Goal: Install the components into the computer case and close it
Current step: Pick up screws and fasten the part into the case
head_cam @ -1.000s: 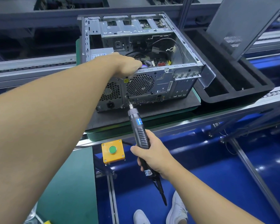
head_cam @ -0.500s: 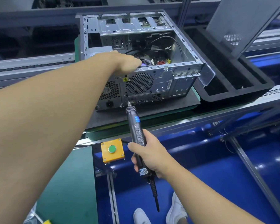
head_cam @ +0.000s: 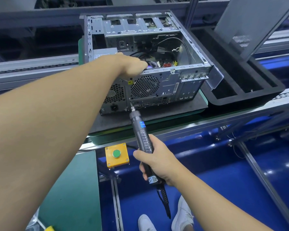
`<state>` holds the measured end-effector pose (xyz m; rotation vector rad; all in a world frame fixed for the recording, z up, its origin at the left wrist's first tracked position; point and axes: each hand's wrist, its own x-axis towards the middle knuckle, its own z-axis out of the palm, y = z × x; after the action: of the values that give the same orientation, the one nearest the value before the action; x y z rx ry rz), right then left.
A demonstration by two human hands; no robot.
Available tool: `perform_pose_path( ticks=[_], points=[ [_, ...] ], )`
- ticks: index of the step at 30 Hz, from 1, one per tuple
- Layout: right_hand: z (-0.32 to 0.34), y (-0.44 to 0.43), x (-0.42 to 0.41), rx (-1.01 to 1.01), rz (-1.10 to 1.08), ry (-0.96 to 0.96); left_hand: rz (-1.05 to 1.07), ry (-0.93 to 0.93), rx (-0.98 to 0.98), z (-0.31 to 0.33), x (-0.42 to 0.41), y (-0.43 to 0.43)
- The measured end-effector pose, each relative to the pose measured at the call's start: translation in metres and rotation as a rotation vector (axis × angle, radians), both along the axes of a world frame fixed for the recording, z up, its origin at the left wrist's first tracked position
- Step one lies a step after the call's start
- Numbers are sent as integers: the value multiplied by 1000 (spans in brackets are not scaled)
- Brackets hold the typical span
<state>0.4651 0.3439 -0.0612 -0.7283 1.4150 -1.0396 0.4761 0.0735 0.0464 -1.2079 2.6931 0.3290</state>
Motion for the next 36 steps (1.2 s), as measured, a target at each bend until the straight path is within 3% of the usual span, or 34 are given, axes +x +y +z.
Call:
perform_pose_path(
  ticks=[2, 5, 12, 16, 20, 22, 25, 29, 36],
  points=[
    [-2, 4, -1, 11, 12, 13, -2, 25, 47, 2, -1, 1],
    [-4, 8, -4, 25, -7, -1, -145, -110, -46, -1, 2, 0],
    [3, 18, -25, 17, -48, 28, -213, 199, -169, -8, 10, 7],
    [9, 28, -40, 24, -67, 64, -198, 181, -109, -3, 11, 13],
    [12, 37, -54, 57, -90, 73, -222, 23, -130, 1, 9, 16],
    [13, 39, -61, 66, -92, 78, -215, -78, -50, 4, 0, 15],
    [11, 38, -70, 75, -86, 83, -185, -124, 224, 11, -25, 14],
    [4, 34, -77, 60, -58, 86, -130, -178, 262, 5, -45, 11],
    [-5, 29, -83, 55, -25, 82, -12, -87, 419, -3, -46, 4]
  ],
)
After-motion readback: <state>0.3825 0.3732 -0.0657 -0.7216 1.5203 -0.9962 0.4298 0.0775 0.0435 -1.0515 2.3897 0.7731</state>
